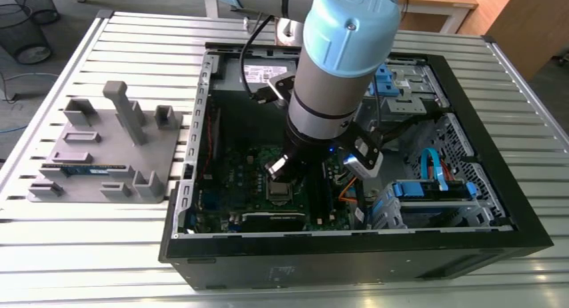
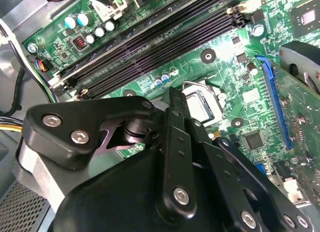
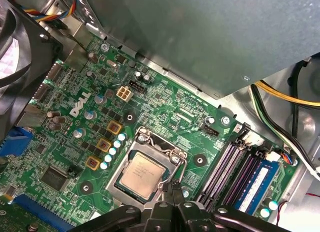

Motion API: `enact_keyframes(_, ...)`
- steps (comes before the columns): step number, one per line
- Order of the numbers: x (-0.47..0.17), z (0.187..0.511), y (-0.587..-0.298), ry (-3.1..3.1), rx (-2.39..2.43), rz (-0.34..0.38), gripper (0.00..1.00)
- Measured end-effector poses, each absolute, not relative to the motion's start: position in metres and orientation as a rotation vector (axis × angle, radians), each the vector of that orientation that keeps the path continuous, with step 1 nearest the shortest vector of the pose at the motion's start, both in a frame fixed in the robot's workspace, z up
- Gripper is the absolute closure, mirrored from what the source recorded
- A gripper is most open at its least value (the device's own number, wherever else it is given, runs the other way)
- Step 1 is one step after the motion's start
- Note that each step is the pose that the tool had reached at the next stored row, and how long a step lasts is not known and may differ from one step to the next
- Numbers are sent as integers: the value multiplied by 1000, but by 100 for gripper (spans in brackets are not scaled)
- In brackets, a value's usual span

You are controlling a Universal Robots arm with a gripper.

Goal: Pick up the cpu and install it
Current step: 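Install the first cpu locking lever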

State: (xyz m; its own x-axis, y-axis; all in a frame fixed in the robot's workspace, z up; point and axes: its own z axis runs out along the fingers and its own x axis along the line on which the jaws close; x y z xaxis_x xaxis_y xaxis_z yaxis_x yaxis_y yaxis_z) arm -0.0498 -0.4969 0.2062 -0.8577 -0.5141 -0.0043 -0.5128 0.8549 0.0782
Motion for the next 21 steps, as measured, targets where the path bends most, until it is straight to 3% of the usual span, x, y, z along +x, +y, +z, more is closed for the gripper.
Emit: enact_keyframes(21, -50, 198, -498, -3010, 833, -119, 89)
